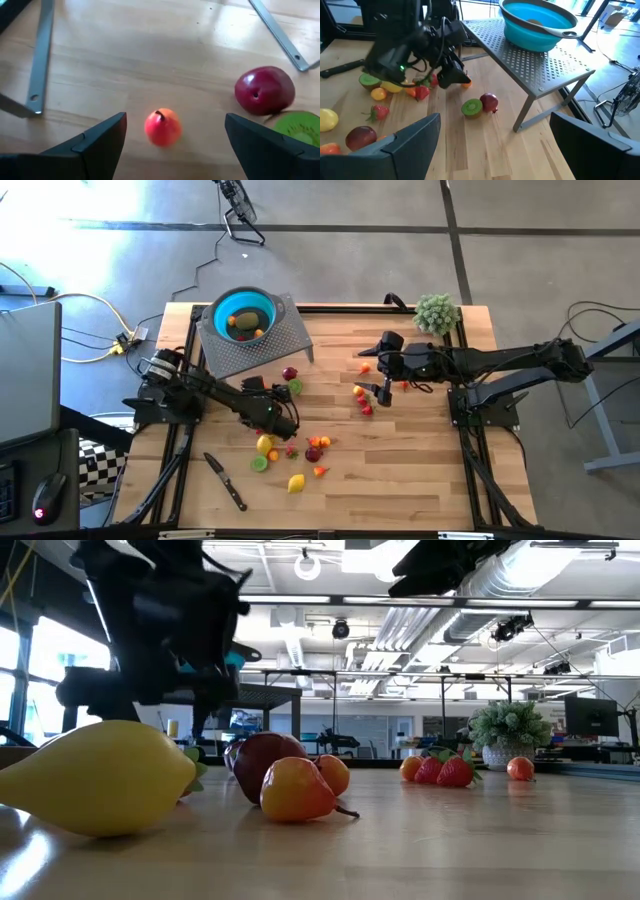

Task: Pick & Place Fruit
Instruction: Put the orange pear into the blue strainer bowl on the shelf

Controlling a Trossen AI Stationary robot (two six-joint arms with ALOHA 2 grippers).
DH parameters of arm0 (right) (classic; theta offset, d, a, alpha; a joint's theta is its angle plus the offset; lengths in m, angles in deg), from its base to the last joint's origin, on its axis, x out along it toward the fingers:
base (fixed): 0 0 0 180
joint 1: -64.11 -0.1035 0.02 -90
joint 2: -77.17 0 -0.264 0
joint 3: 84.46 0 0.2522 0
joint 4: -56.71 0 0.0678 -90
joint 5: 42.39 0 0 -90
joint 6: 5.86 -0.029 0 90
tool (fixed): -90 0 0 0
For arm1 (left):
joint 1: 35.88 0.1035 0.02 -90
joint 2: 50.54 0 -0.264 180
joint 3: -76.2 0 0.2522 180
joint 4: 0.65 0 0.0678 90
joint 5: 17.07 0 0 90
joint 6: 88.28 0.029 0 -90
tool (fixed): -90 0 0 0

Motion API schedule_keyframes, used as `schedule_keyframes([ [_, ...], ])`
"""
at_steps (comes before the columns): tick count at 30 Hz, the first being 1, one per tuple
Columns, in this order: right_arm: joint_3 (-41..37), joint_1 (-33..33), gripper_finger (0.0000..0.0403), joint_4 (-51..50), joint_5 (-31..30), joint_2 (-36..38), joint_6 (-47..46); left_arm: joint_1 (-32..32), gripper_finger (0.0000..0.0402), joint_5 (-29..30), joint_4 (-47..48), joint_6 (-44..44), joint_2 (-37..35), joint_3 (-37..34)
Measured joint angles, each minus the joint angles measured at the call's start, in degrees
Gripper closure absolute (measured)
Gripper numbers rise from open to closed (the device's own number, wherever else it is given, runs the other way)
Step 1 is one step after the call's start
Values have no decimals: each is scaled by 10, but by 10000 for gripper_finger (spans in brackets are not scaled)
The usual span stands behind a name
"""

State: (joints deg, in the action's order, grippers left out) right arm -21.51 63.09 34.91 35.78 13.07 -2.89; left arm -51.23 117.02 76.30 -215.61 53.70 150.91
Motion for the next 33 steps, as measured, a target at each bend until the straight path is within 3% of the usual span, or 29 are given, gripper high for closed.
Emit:
schedule_keyframes([
  [10, 0, 0, 34, -1, 0, 0, -1, 15, 74, 3, -20, 9, 38, -1],
  [25, 0, 0, 34, -1, 0, 0, -1, 15, 74, 21, -17, 9, 37, -1],
  [33, 0, 0, 34, -1, 0, 0, -2, 15, 136, 21, -18, 9, 37, -1],
])
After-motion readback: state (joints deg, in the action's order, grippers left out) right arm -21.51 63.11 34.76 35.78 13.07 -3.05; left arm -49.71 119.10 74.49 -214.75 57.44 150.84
